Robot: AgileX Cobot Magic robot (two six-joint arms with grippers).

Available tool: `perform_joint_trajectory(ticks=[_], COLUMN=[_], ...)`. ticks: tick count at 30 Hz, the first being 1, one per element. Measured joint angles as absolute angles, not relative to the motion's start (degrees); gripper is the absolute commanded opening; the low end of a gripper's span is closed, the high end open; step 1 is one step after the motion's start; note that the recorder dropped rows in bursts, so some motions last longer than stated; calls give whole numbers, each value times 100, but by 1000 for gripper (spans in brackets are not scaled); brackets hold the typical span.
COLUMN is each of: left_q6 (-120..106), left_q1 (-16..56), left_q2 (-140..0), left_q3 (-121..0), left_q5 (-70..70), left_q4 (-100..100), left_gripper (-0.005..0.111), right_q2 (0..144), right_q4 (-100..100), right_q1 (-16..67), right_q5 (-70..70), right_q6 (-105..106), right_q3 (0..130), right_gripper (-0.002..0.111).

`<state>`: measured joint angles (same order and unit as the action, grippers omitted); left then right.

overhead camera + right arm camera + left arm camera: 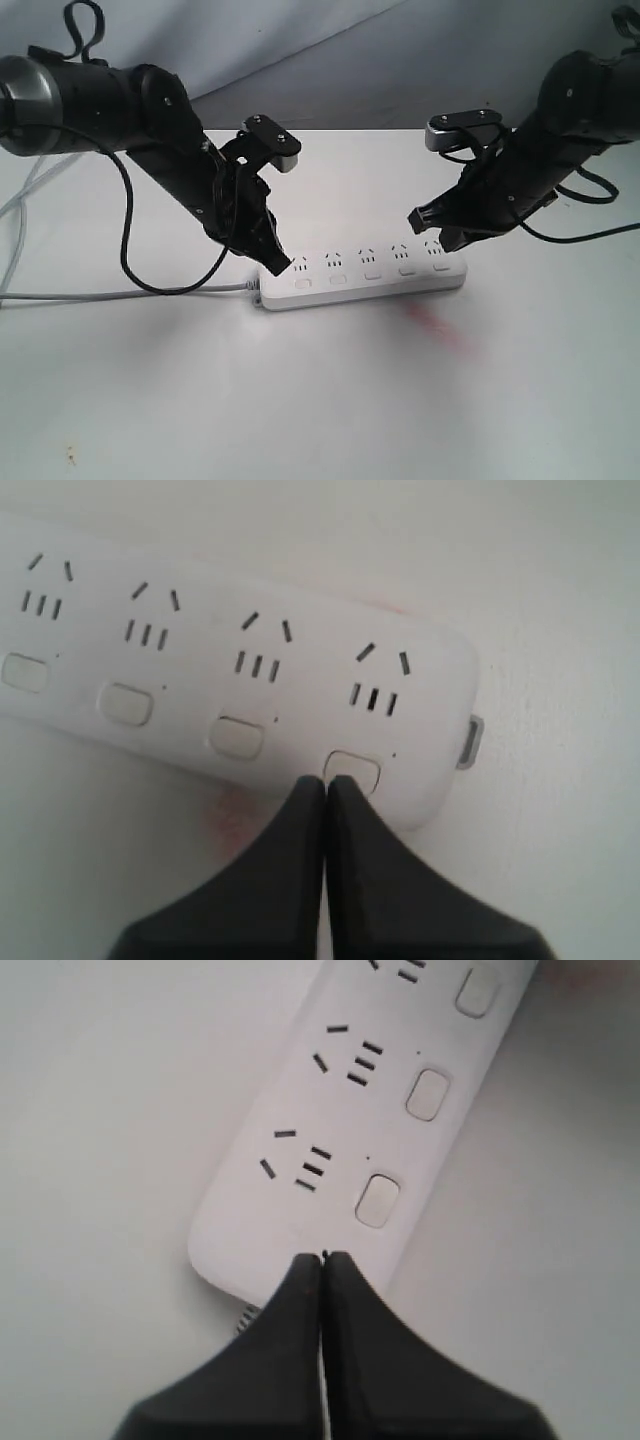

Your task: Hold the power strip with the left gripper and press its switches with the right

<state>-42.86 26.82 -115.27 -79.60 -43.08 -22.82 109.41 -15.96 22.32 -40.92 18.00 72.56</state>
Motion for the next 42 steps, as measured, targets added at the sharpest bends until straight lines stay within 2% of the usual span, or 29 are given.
perform_joint_trajectory(ticks=[7, 15, 21, 42], left_q6=[-4275, -3980, -3321, -3195], left_q1=[2906, 3262, 3266, 3266], left_q2=[-11741, -11991, -12106, -12116], left_q3=[-7992, -7992, -8004, -8017], left_q5=[-3931, -3409, -3314, -3325], left_q4=[-1709, -794, 75, 200], left_gripper=[0, 0, 0, 0], right_q2=[11282, 11383, 11395, 11727], right_q4=[-1681, -1737, -1741, -1920], right_q1=[2128, 2128, 2128, 2128], right_q5=[-4447, -4510, -4510, -4628], right_q6=[1800, 1800, 1800, 1800], right_q3=[7825, 7836, 7836, 7836], right_gripper=[0, 0, 0, 0])
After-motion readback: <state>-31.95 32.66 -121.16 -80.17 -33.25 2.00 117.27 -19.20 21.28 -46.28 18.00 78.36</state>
